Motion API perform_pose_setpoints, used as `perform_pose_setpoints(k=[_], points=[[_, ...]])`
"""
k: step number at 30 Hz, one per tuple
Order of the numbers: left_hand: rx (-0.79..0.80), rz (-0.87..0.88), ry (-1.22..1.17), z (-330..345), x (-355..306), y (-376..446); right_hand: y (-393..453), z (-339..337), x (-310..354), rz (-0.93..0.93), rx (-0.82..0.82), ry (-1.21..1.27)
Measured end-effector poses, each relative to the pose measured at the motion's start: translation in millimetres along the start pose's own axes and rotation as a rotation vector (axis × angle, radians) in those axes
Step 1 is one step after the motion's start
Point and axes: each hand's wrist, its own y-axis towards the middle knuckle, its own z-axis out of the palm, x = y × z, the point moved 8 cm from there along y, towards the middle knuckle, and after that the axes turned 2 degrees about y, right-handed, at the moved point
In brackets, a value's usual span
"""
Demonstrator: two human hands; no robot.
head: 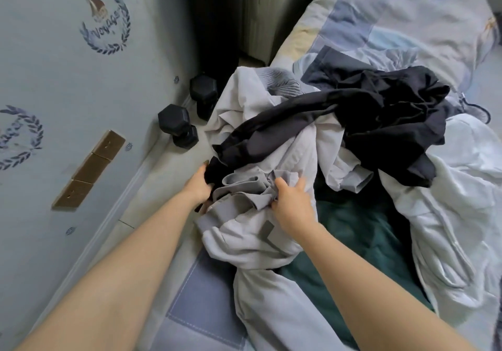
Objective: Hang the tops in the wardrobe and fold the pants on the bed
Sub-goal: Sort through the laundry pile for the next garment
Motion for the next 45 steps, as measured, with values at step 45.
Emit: perform_pose_setpoints(k=[45], points=[[0.081, 0.927, 0.411, -176, -301, -463, -421, -437, 5, 0.003, -0.943, 1.023]])
